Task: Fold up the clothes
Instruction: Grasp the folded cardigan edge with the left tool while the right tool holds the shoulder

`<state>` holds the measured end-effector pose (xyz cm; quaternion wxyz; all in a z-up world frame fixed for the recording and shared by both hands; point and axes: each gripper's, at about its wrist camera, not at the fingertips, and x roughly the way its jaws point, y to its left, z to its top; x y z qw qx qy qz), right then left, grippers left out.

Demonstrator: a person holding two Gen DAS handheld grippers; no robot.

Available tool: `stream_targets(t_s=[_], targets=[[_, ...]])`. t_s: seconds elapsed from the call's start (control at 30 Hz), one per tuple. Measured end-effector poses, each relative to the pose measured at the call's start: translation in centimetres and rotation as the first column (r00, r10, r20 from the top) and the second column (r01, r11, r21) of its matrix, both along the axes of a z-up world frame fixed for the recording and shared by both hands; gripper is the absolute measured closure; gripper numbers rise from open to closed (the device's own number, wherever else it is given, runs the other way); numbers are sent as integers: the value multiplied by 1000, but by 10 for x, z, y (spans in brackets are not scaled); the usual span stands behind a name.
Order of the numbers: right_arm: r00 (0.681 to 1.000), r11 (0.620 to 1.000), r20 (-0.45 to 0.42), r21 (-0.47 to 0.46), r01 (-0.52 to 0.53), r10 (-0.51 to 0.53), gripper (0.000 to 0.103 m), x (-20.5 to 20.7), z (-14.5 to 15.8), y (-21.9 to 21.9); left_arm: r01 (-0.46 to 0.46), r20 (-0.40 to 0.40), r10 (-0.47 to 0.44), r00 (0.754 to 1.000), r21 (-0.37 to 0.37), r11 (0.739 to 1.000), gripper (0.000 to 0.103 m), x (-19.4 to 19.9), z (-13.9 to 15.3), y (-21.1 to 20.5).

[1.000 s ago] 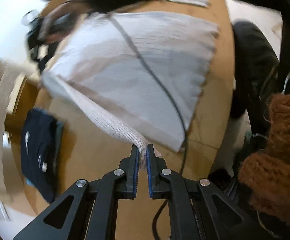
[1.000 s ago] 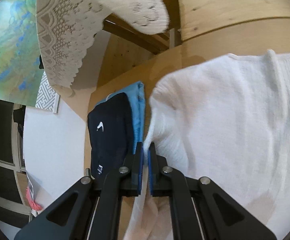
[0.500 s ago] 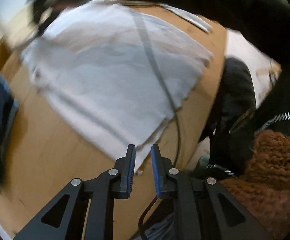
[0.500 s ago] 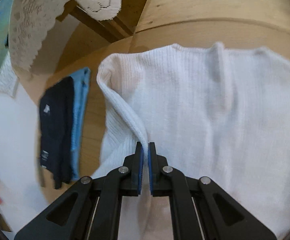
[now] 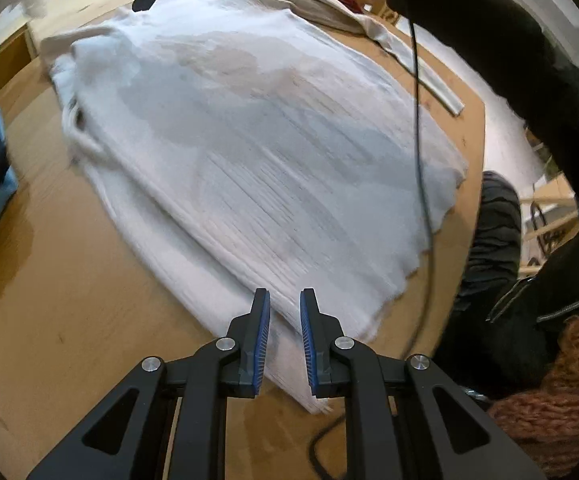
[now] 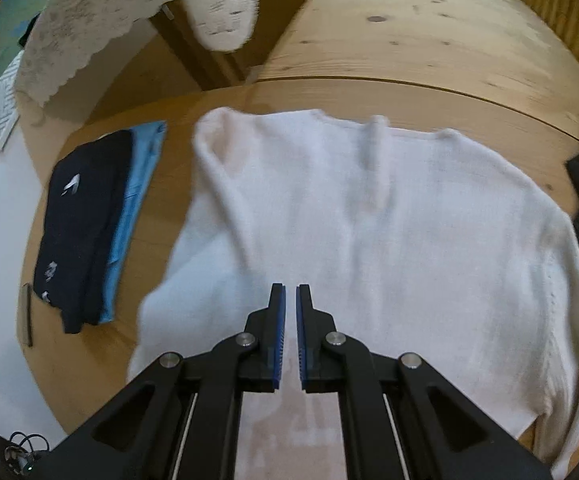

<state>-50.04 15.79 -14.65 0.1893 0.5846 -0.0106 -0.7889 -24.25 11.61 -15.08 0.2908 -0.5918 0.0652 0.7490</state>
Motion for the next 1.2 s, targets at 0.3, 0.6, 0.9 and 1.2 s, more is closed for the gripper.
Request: stream_targets(t_s=[0.3,0.6,0.9,1.2], targets=[[999,997,30,71,-39,37,97,-7,-29,-2,-22,16,22,1000,22,1000,88,13,-11,-17],[993,991,-17,-71,-117,117,64,-40,-3,-55,-147,-150,140,979,-34,989,86,-64,32,-63],[987,986,-8,43,-159,160,64,-60,-13,-93,-95,-199,56,978,-188,977,80,-146,15,-50],[986,985,31,47,-164,162,64,-73,-30,-102,-59,-205,-11,979,-335,940,69,-167,-4,-38]])
